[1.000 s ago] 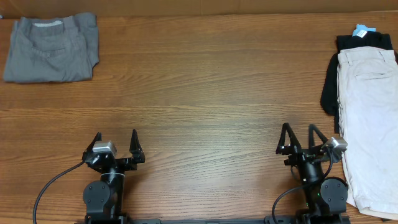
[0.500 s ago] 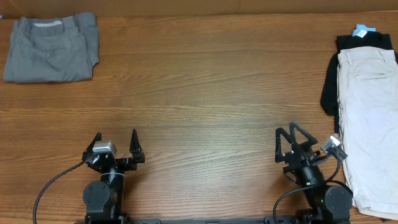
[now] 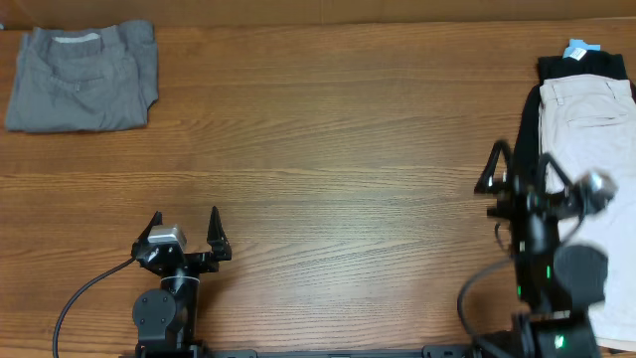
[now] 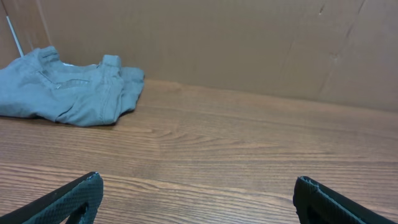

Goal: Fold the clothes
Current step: 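Reach the right gripper to the beige pants on the right stack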

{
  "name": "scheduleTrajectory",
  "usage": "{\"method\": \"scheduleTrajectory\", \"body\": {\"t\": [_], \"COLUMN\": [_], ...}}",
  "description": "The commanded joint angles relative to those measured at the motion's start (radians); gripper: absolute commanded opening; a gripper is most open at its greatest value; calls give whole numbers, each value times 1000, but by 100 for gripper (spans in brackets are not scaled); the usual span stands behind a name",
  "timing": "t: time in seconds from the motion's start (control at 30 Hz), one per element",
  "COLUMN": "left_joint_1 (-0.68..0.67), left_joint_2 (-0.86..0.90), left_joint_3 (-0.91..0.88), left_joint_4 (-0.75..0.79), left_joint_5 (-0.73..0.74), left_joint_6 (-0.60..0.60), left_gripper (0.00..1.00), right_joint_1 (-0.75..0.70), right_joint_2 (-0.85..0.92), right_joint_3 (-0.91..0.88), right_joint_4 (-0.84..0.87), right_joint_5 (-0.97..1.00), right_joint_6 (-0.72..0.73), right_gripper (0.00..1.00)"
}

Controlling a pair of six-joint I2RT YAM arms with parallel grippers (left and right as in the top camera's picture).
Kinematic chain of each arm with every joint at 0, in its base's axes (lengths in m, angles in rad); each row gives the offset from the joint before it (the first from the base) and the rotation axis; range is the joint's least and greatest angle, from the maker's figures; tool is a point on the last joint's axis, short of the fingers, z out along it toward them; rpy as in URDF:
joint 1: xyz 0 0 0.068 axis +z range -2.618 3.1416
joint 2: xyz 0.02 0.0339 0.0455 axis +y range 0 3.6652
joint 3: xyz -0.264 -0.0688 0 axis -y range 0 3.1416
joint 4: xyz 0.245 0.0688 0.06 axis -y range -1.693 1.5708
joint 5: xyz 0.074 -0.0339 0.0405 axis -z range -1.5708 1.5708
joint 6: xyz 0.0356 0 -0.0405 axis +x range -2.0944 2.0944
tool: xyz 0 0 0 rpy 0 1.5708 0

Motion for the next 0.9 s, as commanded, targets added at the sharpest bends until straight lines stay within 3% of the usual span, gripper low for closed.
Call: {"method": "scheduleTrajectory", "body": {"t": [0.0,0.33,0.43,0.6,0.87], "left_joint_1": [6,6,6,6,6], "left_joint_2": [-10,-10,-10,-10,-10], "left_joint_3": [-4,-4,-4,-4,-4], "left_joint_4": [1,1,1,1,1], "left_joint_5": [1,1,1,1,1], "left_joint_6": [22,22,22,22,22], "left_gripper": [100,100,100,100,100], "right_joint_1": [-6,-157,-183,-211,-264], "right_joint_2": [203,827,915,1085,1378], "right_joint_3": [157,671,728,817,938], "right_joint_4": [-53,-367,-373,-435,-496], "right_joint_5": [175,238,226,258,372], "right_joint_6": [-160,-299,-352,-587,-661], "right_gripper": [100,100,100,100,100]}}
